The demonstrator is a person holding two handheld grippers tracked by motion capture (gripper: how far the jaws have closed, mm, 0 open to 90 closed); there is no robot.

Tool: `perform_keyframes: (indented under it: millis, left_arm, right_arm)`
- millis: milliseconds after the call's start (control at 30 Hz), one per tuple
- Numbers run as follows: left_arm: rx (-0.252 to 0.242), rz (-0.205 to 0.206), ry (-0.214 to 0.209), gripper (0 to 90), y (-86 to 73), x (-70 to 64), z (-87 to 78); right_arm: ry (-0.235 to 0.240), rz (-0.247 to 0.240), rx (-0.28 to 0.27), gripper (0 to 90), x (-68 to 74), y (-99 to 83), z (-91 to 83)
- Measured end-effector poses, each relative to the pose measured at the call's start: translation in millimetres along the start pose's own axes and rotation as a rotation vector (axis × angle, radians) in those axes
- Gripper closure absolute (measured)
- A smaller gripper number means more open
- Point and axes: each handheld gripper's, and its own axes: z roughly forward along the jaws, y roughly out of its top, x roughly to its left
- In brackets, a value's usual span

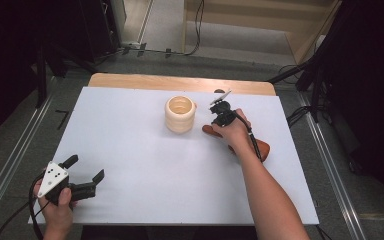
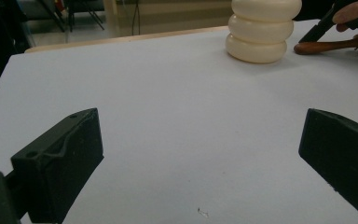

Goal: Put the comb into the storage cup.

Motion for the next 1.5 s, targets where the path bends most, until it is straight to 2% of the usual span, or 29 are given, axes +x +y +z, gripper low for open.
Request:
perform_keyframes:
  millis: [233, 400, 567, 800, 867, 933, 967, 1100, 1300, 1500]
  left_arm:
    - [0.002, 0.001, 0.001, 0.0, 0.1, -0.2, 0.0]
    - [0.0, 0.002, 0.0, 0.0, 0.0, -0.6, 0.3]
    - [0.005, 0.006, 0.002, 0.0, 0.1, -1.0, 0.4]
    - [0.005, 0.006, 0.004, 0.0, 0.0, -1.2, 0.3]
    - [0.006, 0.006, 0.005, 0.0, 0.1, -1.3, 0.4]
    - [0.006, 0.006, 0.006, 0.0, 0.1, -1.4, 0.6]
    - [0.007, 0.006, 0.006, 0.0, 0.1, -1.6, 0.6]
    - [0.007, 0.007, 0.007, 0.0, 0.1, -1.6, 0.4]
    - [0.01, 0.009, 0.009, 0.0, 0.1, -1.9, 0.4]
    - [0.009, 0.008, 0.012, 0.0, 0.0, -2.0, 0.4]
  right_arm:
    - [0.053, -0.021, 0.008, 88.4, 11.0, -8.1, -4.5]
    - [0.085, -0.075, 0.005, 88.4, 22.1, -19.4, -13.0]
    - [0.099, -0.101, 0.009, 88.4, 28.3, -27.9, -17.9]
    - [0.087, -0.162, 0.011, 88.4, 41.2, -46.9, -24.4]
    - [0.061, -0.206, 0.003, 88.4, 48.0, -55.8, -26.9]
    - [0.053, -0.212, 0.004, 88.4, 50.8, -59.2, -27.8]
    - [0.046, -0.23, 0.005, 88.4, 54.3, -65.7, -29.6]
    - [0.05, -0.24, -0.005, 88.4, 55.3, -74.6, -32.1]
    - [0.083, -0.23, -0.03, 88.4, 52.9, -94.2, -38.4]
    - [0.085, -0.229, -0.041, 88.4, 49.3, -111.5, -44.3]
